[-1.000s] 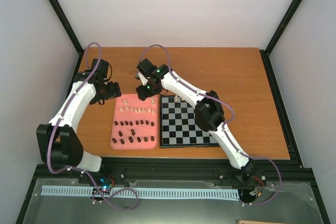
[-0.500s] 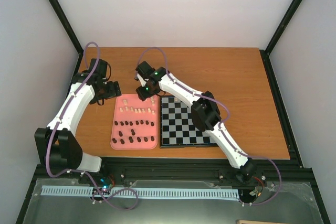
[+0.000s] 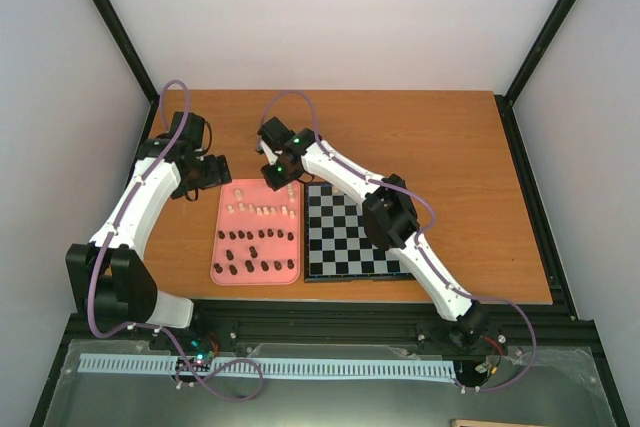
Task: Set up the chess pieces on the board
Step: Pick up the chess piece from the storage box.
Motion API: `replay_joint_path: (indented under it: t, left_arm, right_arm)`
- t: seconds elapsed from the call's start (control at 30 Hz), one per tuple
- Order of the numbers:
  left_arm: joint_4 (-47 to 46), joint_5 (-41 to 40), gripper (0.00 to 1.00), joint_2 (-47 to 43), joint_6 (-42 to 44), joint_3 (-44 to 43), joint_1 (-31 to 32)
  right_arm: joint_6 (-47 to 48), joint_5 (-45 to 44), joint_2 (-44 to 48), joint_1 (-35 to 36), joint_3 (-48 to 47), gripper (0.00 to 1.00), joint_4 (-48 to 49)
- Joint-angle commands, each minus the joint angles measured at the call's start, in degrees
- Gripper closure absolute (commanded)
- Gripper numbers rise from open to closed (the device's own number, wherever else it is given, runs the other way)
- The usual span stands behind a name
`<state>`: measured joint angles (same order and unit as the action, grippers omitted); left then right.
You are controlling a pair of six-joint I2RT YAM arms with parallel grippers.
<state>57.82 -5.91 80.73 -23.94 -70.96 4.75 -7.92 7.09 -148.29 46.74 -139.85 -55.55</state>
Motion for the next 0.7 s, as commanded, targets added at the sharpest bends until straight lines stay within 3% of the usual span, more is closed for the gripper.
replay_joint_path:
  t: [0.0,0.37,0.67]
  left_arm:
    - [-1.1,0.3,0.02,-0.7,0.9,0.2,-0.6]
    - [-1.3,0.2,0.02,-0.6,0.7,0.1,-0.6]
    - [-1.3,0.2,0.02,-0.3,0.6,-0.1,-0.6]
  right_arm:
    - [0.3,-0.6,-1.4,0.1,-1.8,0.59,-0.1]
    - [1.4,-1.6,-2.2,0.0,-1.8,0.62,-1.4]
    - [1.6,-2.0,-2.2,-0.4,-1.8,0.79,-1.4]
